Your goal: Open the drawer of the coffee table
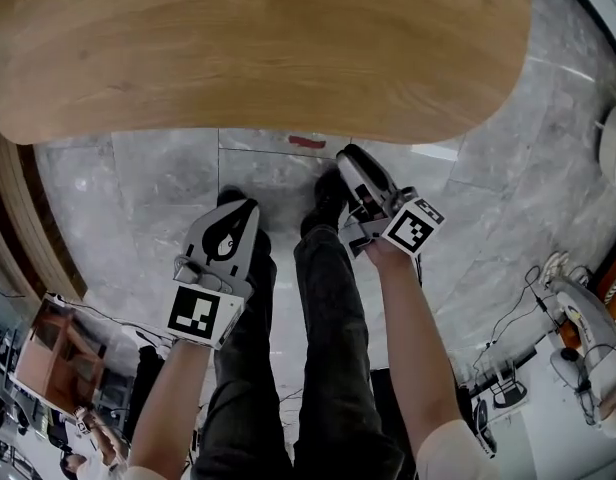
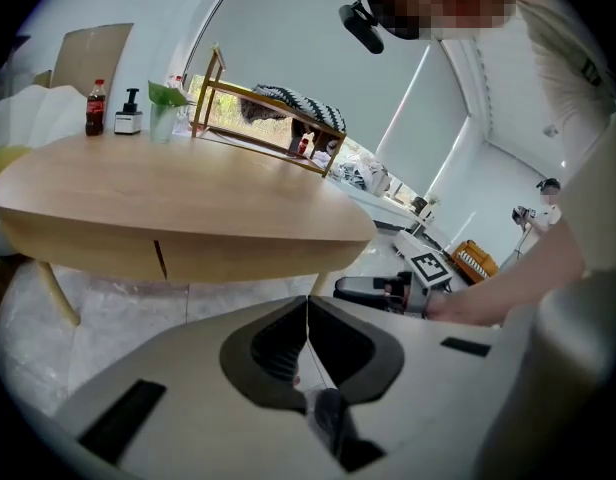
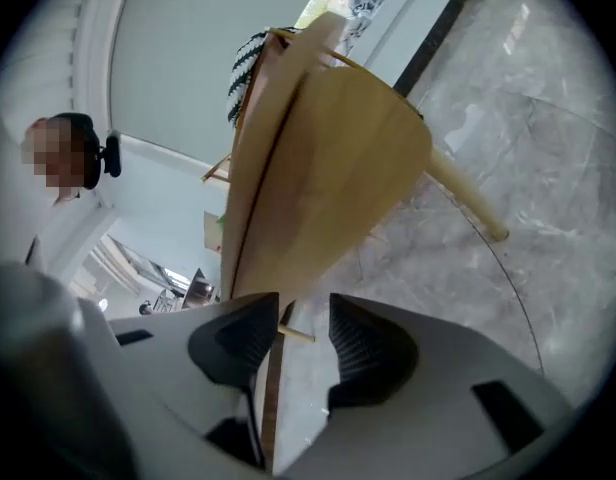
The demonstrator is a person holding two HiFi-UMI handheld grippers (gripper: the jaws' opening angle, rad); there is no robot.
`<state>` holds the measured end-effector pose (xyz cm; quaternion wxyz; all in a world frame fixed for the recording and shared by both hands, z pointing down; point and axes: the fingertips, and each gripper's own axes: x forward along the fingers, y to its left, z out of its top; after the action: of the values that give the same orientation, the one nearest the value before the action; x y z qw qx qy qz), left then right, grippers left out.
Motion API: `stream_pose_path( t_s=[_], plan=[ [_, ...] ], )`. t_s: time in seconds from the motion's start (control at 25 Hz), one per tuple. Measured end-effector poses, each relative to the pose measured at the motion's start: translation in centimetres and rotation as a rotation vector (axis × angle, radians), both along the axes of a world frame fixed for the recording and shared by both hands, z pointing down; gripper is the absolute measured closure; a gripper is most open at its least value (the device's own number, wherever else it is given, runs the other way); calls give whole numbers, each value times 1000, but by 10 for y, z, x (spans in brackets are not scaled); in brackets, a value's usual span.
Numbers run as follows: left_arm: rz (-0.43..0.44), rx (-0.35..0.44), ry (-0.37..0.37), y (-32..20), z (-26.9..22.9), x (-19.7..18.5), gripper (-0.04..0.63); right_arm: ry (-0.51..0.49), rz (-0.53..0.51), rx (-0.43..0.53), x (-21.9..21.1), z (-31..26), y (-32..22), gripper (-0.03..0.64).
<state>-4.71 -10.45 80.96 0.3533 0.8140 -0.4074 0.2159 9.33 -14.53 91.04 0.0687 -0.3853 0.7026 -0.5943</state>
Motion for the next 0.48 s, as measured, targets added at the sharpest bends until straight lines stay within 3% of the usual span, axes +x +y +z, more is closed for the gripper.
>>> stream_pose_path(
  t_s=[0.28, 0.48],
  plan=[
    [-3, -24, 21, -4, 35, -5, 575, 10, 106, -15, 9, 51, -8, 403],
    [26, 17, 2, -15, 58, -12, 575, -6, 89, 42, 7, 63, -30, 376]
  ],
)
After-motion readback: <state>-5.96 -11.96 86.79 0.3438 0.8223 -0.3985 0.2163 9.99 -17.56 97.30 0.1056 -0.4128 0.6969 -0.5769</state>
